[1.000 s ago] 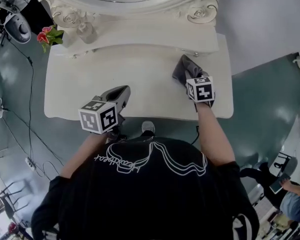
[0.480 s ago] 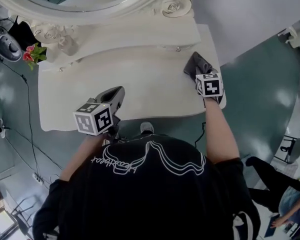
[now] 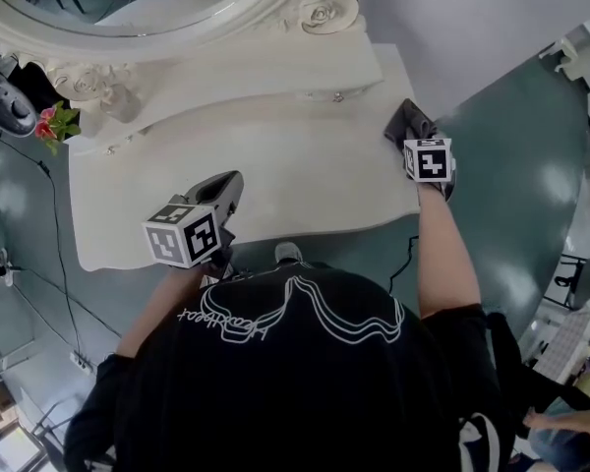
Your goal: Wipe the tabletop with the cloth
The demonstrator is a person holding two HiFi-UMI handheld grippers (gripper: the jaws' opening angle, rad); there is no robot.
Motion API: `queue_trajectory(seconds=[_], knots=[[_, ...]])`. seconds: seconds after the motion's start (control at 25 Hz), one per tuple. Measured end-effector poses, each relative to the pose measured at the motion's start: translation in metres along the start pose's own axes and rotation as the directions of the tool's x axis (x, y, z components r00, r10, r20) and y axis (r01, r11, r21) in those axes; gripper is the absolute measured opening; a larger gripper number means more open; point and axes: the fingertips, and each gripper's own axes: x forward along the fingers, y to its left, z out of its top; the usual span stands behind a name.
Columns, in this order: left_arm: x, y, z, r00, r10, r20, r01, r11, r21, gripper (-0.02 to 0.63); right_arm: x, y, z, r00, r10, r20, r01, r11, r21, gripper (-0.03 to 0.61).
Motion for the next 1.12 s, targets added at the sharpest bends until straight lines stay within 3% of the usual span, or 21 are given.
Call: queue_trajectory(seconds=[0.32, 0.52, 0.84, 1.12], knots=[[0.0, 0.009, 0.008, 1.0, 0.01, 0.007, -0.01, 1.0, -0.002, 0.005, -0.002, -0.018, 0.0, 0.999, -0.026, -0.032, 0.027, 0.999, 0.047, 0.054], [-0.003, 0.014, 0.01, 1.0, 0.006, 0.015, -0.006, 1.0, -0.01, 0.005, -0.027, 0.0, 0.019, 0.999, 0.009, 0.036, -0.011, 0.999, 0.047, 0.054], [-0.034, 0.033, 0.012, 0.998, 0.024, 0.059, -0.021, 0.999, -0.047, 0.005, -0.07, 0.101, 0.075, 0.967, 0.184, 0.176, -0.186, 0.983, -0.009, 0.053], [-0.094, 0.065, 0.006, 0.992, 0.073, 0.103, -0.063, 0.994, -0.093, 0.005, -0.113, 0.22, 0.117, 0.897, 0.372, 0.239, -0.363, 0.928, -0.084, 0.054]])
